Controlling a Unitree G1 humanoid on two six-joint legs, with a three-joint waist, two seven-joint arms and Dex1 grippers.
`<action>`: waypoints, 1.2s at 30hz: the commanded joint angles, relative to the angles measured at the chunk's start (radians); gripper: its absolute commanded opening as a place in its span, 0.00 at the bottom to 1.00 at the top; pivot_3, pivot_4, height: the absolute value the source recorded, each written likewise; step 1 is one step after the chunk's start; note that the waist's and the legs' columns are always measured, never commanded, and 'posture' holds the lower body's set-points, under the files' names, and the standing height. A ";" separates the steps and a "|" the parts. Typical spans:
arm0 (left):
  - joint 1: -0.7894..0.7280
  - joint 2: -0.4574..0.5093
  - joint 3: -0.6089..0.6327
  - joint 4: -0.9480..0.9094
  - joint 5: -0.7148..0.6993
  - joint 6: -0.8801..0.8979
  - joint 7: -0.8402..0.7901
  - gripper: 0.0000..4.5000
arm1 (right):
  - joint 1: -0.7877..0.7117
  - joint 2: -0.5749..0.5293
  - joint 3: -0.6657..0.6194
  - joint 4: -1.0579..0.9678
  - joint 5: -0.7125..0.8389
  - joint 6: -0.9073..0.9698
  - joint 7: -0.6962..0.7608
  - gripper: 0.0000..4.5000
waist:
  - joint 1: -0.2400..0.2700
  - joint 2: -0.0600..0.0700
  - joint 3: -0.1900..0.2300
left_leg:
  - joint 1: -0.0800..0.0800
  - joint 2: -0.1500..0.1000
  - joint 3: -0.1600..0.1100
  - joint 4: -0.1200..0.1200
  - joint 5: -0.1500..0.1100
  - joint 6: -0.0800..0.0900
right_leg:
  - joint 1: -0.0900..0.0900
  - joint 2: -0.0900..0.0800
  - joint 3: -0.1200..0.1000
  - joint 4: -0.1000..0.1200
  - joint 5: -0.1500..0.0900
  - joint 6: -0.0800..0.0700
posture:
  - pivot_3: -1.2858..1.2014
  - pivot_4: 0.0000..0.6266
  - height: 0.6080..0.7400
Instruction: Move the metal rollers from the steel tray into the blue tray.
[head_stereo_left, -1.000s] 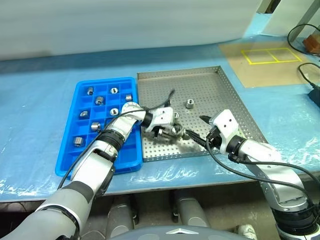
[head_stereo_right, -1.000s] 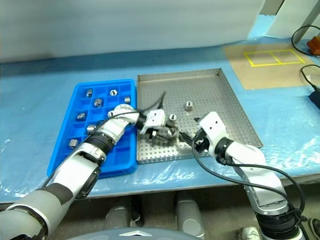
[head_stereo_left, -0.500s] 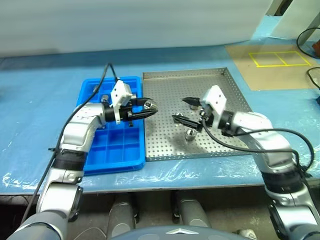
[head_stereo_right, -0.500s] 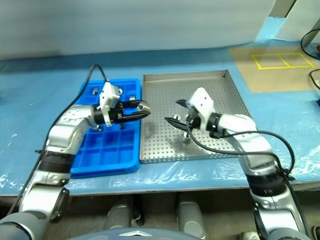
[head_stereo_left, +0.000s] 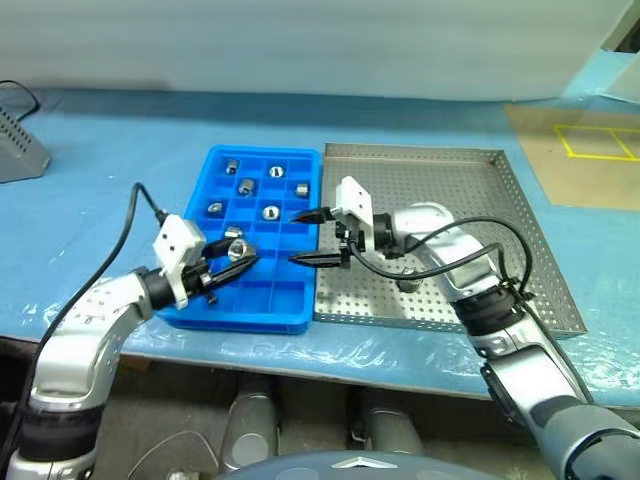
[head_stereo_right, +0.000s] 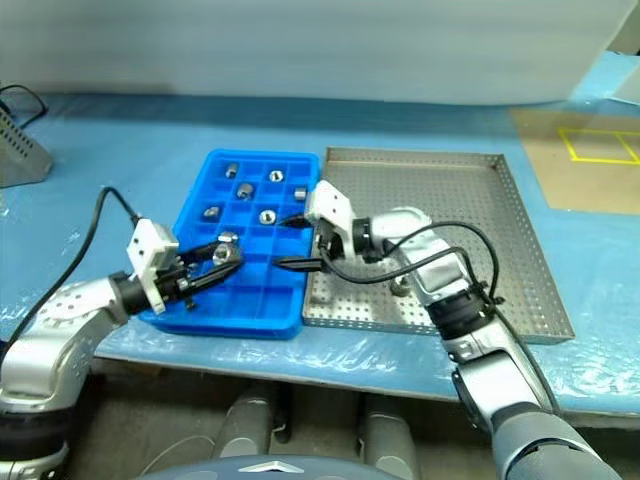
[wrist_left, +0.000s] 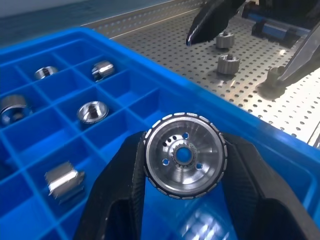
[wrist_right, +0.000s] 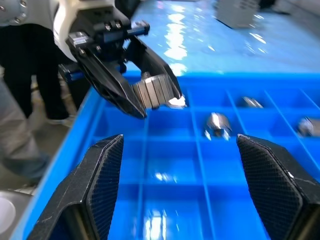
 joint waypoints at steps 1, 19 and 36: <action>0.065 0.020 0.067 -0.097 -0.036 0.007 0.035 0.39 | -0.034 0.029 0.006 0.036 -0.004 -0.048 0.047 0.82 | 0.018 0.000 0.000 | 0.000 0.000 0.000 0.000 0.000 0.000 | 0.000 0.000 0.000 0.000 0.000 0.000 | 0.64 0.24 1.00; 0.104 0.047 -0.038 -0.036 0.005 0.021 0.100 0.39 | -0.038 0.067 -0.007 0.100 -0.074 -0.110 0.044 0.82 | 0.047 -0.001 0.000 | -0.001 -0.001 -0.001 -0.002 0.004 -0.006 | -0.011 0.000 0.004 0.012 -0.005 0.007 | 0.63 0.24 1.00; -0.264 0.052 -0.085 -0.002 -0.080 0.074 0.092 0.69 | -0.003 -0.049 -0.139 0.069 -0.083 -0.082 -0.078 0.82 | 0.045 -0.001 0.000 | -0.002 -0.001 0.000 0.000 0.005 -0.007 | -0.011 0.001 0.004 0.014 -0.001 0.000 | 0.57 0.24 1.00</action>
